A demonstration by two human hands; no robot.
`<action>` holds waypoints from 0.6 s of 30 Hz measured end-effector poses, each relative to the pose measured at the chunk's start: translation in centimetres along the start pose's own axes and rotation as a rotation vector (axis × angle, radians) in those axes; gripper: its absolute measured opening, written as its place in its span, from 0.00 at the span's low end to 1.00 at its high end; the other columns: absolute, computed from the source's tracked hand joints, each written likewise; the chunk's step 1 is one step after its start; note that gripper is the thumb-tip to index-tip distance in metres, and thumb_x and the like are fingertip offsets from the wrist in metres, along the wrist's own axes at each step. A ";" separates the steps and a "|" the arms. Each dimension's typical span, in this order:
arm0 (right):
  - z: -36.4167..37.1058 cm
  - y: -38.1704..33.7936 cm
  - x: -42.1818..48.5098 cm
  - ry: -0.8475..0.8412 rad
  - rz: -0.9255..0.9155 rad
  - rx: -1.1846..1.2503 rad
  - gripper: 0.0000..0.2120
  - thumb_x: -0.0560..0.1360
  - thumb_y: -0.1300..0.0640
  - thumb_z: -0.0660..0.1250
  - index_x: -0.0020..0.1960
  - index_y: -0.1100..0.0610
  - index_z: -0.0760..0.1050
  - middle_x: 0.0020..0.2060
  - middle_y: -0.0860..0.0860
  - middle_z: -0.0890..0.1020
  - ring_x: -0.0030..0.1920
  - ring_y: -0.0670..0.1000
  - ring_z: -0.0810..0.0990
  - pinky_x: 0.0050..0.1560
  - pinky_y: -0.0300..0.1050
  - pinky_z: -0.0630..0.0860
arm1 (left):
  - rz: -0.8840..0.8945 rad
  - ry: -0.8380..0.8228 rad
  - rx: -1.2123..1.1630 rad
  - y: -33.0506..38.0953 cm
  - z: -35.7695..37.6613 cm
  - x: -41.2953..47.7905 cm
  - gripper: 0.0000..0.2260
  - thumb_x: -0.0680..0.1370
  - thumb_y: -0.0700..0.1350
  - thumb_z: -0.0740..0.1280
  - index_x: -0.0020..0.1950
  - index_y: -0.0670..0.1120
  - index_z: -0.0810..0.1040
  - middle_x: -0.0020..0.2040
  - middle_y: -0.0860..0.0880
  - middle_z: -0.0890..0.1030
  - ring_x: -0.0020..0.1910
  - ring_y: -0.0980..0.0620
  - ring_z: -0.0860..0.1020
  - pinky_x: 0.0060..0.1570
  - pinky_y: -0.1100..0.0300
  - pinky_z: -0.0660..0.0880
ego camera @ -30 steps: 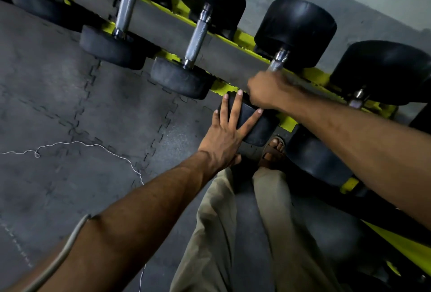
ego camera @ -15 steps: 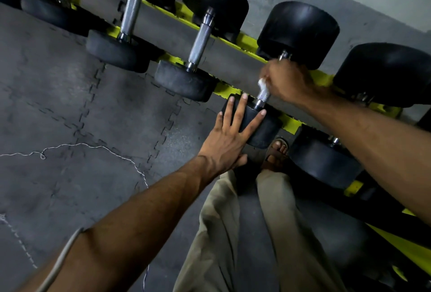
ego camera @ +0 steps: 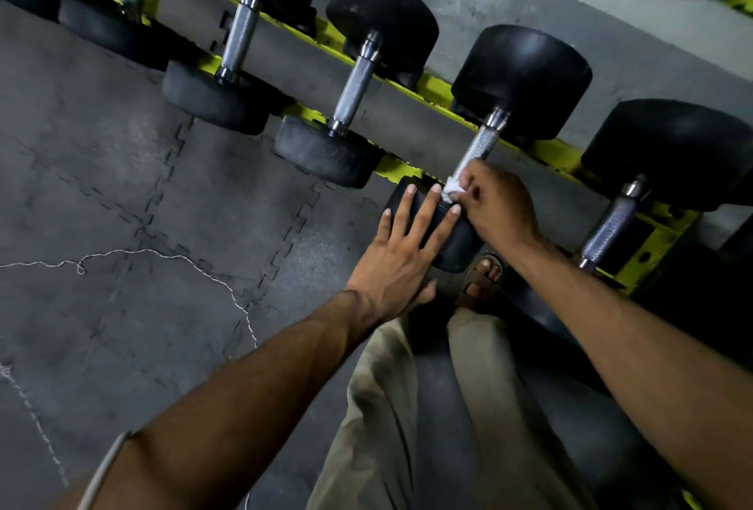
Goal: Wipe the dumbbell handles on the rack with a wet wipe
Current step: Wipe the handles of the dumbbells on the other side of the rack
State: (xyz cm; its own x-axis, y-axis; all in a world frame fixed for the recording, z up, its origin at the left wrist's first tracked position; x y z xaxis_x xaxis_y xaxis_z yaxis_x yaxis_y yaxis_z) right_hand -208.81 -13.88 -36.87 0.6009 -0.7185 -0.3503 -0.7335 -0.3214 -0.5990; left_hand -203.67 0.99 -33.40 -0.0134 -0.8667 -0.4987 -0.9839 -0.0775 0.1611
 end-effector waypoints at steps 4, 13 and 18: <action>2.3 4.5 -1.7 0.021 0.375 0.353 0.05 0.73 0.59 0.73 0.48 0.54 0.78 0.41 0.48 0.83 0.43 0.48 0.81 0.45 0.42 0.76 | -0.097 -0.075 0.083 0.5 0.9 0.6 0.64 0.68 0.66 0.75 0.83 0.44 0.31 0.81 0.33 0.31 0.81 0.26 0.38 0.74 0.29 0.61; 6.3 4.8 3.6 -0.080 0.816 1.693 0.20 0.82 0.66 0.45 0.55 0.62 0.76 0.50 0.58 0.84 0.50 0.54 0.85 0.49 0.51 0.79 | -0.121 -0.077 0.083 0.5 1.5 0.8 0.66 0.68 0.68 0.74 0.81 0.45 0.27 0.81 0.32 0.30 0.80 0.25 0.36 0.74 0.28 0.60; 5.4 5.2 6.3 0.012 0.807 1.856 0.21 0.82 0.64 0.45 0.53 0.61 0.77 0.42 0.57 0.86 0.45 0.54 0.85 0.52 0.53 0.76 | -0.124 -0.074 0.086 0.6 1.5 0.9 0.65 0.68 0.67 0.74 0.81 0.45 0.27 0.81 0.32 0.30 0.80 0.26 0.36 0.74 0.27 0.60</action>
State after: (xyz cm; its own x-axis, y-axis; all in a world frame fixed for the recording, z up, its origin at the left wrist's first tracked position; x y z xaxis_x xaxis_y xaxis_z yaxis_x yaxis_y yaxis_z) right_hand -207.13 -16.71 -46.08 0.3604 -0.3509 -0.8643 0.3729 0.9035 -0.2113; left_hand -204.56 0.91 -35.06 0.0990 -0.8144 -0.5719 -0.9904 -0.1363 0.0226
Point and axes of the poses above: each hand's wrist, its own x-axis towards the middle knuckle, its own z-axis out of the palm, y = z × x, the point moved 10 cm from there along x, towards the middle knuckle
